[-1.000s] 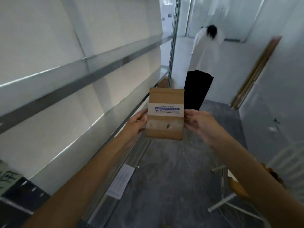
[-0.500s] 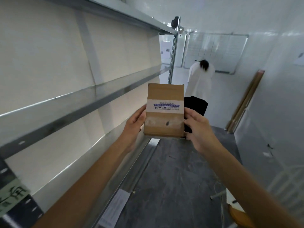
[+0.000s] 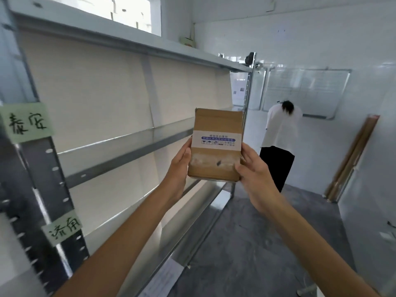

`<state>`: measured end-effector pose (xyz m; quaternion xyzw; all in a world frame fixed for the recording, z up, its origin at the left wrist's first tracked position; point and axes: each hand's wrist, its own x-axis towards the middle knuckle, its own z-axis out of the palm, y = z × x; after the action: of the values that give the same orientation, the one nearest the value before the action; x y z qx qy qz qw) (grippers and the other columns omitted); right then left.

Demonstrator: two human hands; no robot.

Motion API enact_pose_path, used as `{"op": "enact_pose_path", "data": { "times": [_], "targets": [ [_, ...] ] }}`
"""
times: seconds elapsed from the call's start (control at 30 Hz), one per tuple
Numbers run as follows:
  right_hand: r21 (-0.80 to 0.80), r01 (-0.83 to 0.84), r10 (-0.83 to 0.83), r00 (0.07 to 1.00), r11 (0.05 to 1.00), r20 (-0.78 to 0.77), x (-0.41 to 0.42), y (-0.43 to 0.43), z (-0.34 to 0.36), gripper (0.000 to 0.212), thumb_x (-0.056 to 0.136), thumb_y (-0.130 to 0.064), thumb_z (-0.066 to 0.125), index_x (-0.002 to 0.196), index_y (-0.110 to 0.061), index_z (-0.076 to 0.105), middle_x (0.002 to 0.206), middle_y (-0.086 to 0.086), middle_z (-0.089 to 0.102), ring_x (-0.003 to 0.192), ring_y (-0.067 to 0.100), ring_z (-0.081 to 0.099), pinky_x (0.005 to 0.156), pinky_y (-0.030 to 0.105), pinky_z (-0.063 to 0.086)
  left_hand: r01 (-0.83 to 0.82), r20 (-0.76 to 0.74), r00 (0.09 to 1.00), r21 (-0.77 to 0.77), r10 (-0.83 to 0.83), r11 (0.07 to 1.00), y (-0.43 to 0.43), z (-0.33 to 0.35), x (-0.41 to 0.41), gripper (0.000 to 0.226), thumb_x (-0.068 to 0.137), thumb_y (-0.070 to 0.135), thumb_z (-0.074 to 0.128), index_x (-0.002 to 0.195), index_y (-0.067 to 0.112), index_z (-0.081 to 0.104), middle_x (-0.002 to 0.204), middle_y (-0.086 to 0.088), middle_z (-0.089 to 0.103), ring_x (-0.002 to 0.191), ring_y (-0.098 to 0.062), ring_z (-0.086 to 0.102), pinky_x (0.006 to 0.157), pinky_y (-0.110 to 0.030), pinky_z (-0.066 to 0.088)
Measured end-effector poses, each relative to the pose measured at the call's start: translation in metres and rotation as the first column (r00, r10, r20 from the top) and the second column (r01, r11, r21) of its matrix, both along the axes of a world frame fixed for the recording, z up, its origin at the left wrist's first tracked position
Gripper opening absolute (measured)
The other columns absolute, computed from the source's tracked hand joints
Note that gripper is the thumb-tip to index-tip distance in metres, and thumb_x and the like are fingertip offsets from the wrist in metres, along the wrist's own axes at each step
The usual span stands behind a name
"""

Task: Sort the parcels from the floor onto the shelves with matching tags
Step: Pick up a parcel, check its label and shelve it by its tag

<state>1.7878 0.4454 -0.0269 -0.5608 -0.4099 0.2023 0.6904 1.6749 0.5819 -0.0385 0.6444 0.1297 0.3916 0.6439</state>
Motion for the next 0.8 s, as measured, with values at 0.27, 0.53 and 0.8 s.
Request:
{"op": "enact_pose_path", "data": {
  "times": [0.27, 0.53, 0.8],
  "targets": [
    [-0.022, -0.068, 0.071, 0.974, 0.997, 0.217, -0.035, -0.045, -0.010, 0.076, 0.087, 0.012, 0.052, 0.147, -0.026, 0.024, 0.141, -0.009, 0.045, 0.132, 0.008, 0.041, 0.105, 0.028, 0.041, -0.119, -0.027, 0.992, 0.019, 0.119, 0.993, -0.051, 0.003, -0.049, 0.041, 0.100, 0.033, 0.027, 0.140, 0.032, 0.038, 0.130, 0.007, 0.057, 0.116, -0.007, 0.054, 0.110, -0.043, 0.037],
    [-0.023, -0.152, 0.154, 0.964, 0.988, 0.218, -0.085, -0.061, -0.005, 0.079, 0.086, 0.013, 0.052, 0.146, -0.032, 0.026, 0.144, -0.011, 0.042, 0.134, 0.011, 0.037, 0.111, 0.048, 0.035, -0.246, -0.040, 0.968, 0.012, 0.246, 0.969, -0.081, 0.016, -0.118, 0.042, 0.099, 0.034, 0.030, 0.141, 0.033, 0.037, 0.134, 0.006, 0.054, 0.123, -0.014, 0.050, 0.112, -0.046, 0.033],
    [0.008, -0.250, 0.240, 0.939, 0.968, 0.248, -0.165, -0.041, 0.014, 0.066, 0.091, -0.002, 0.053, 0.145, -0.031, 0.028, 0.144, -0.010, 0.041, 0.132, 0.011, 0.040, 0.107, 0.049, 0.040, -0.357, -0.027, 0.933, 0.056, 0.359, 0.932, -0.081, 0.024, -0.207, 0.042, 0.099, 0.037, 0.030, 0.140, 0.039, 0.035, 0.127, 0.015, 0.056, 0.116, -0.005, 0.050, 0.110, -0.038, 0.034]
  ]
}}
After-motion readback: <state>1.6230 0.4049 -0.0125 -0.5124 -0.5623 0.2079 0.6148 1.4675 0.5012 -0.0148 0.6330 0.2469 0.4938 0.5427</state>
